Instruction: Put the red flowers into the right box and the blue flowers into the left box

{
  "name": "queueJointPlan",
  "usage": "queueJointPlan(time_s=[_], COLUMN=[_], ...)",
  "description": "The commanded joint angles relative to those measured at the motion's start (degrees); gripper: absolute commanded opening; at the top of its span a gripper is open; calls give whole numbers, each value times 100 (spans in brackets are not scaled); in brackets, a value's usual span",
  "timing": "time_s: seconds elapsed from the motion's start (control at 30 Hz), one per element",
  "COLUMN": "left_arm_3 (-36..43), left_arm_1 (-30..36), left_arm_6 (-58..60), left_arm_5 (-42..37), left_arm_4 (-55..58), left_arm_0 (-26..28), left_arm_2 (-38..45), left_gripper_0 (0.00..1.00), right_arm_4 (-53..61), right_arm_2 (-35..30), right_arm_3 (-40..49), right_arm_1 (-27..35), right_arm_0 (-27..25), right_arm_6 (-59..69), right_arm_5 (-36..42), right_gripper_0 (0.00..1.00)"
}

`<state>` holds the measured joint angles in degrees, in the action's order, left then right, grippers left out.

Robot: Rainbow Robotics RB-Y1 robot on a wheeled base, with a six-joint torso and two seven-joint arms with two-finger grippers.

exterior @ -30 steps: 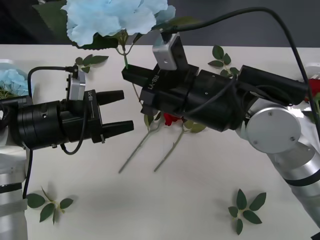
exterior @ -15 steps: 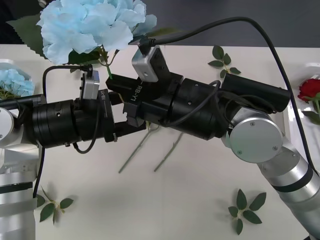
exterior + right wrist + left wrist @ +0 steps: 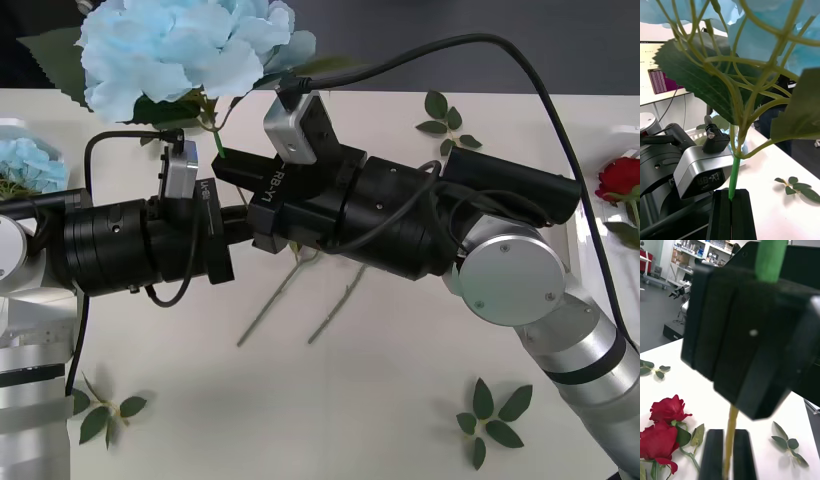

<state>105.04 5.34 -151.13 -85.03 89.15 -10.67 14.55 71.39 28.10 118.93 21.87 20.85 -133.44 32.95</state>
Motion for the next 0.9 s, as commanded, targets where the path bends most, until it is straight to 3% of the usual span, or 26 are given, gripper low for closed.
queueJointPlan(time_s=[0.03, 0.37, 0.43, 0.5, 0.53, 0.9], left_arm_3=[34, 34, 34, 34, 34, 95], left_arm_1=[99, 116, 160, 195, 230, 705], left_arm_6=[-387, -387, -387, -387, -387, -387], left_arm_5=[13, 13, 22, 31, 57, 567], left_arm_4=[103, 243, 305, 358, 410, 991], left_arm_0=[-67, 21, 65, 100, 144, 601], left_arm_2=[144, 311, 346, 373, 390, 478], left_gripper_0=[0, 0, 0, 0, 0, 0], right_arm_4=[-205, -336, -319, -293, -301, -169], right_arm_2=[-68, -50, -50, -59, -68, -208], right_arm_3=[51, 51, 51, 51, 51, 51], right_arm_1=[1, -8, 1, 1, 10, 72], right_arm_0=[121, 68, 33, 24, 24, -2], right_arm_6=[99, 134, 116, 99, 90, 116], right_arm_5=[-16, -307, -465, -509, -509, -500], right_gripper_0=[0, 2, 57, 84, 88, 89])
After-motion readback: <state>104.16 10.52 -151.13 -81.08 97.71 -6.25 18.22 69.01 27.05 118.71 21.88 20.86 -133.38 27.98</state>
